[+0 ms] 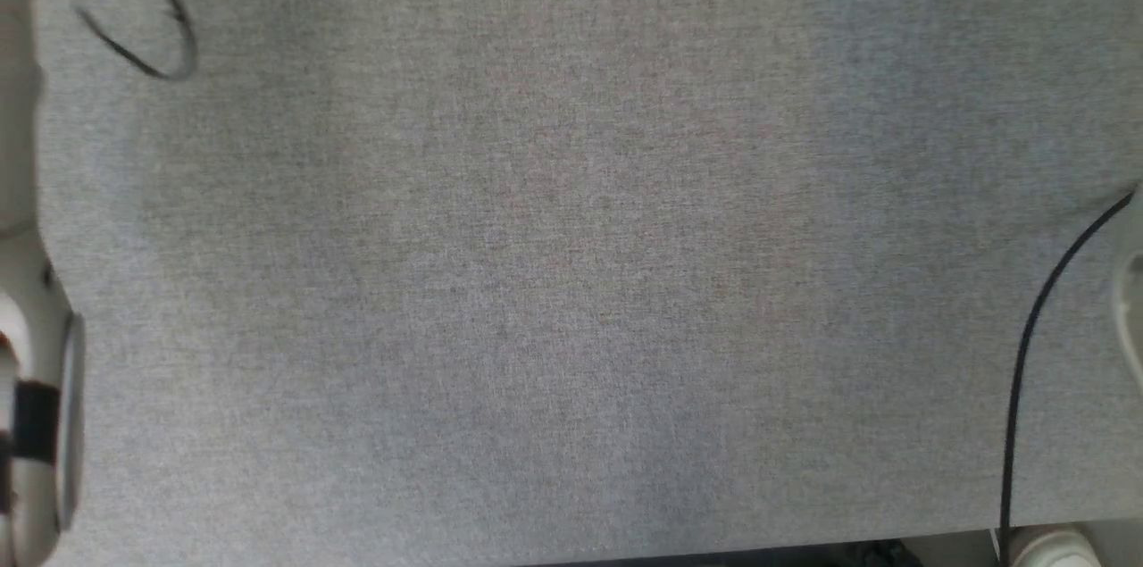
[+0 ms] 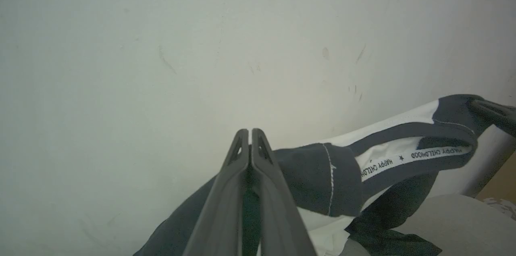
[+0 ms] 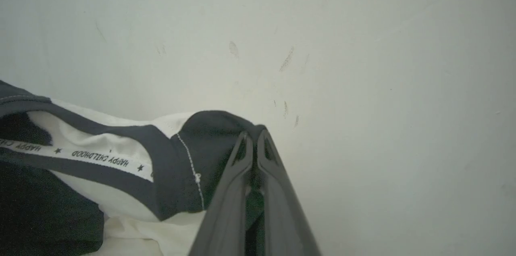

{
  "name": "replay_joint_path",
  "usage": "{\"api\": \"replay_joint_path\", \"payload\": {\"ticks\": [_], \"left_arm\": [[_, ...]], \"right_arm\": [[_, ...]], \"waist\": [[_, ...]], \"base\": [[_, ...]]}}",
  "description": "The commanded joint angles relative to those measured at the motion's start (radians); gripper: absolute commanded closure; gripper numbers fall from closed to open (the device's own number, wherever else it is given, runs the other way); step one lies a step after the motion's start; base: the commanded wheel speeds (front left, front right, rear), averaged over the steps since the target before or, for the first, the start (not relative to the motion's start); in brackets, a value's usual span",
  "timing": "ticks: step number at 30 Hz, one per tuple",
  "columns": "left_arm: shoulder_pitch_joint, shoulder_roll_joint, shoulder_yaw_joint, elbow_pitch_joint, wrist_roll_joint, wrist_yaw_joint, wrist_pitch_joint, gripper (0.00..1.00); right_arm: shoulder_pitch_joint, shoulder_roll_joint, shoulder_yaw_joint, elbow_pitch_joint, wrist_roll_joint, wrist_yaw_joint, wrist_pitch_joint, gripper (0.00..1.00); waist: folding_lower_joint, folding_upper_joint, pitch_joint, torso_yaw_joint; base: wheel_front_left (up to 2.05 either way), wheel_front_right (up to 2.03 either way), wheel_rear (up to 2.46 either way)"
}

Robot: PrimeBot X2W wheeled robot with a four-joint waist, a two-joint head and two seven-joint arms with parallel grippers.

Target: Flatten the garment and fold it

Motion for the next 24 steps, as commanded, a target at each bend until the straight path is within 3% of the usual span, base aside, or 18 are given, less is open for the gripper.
{"api": "replay_joint_path", "payload": {"ticks": [1, 12, 24], "left_arm": [[0.041, 0.006, -0.012, -0.028, -0.012, -0.011, 0.018, 1.00], [0.282, 0.016, -0.056, -0.210, -0.062, -0.003, 0.102, 1.00], [0.604, 0.048, -0.052, -0.426, -0.126, 0.070, 0.147, 1.00]], "right_arm": [[0.037, -0.002, 0.015, -0.032, 0.012, -0.002, 0.016, 1.00], [0.276, -0.024, 0.115, -0.251, 0.116, -0.002, 0.134, 1.00], [0.645, -0.128, 0.093, -0.540, 0.234, -0.002, 0.291, 1.00]], "waist": [[0.0001, 0.0000, -0.031, 0.000], [0.0001, 0.0000, -0.147, 0.005], [0.0001, 0.0000, -0.277, 0.019]], "base": [[0.00, 0.00, 0.00], [0.00, 0.00, 0.00], [0.00, 0.00, 0.00]]}}
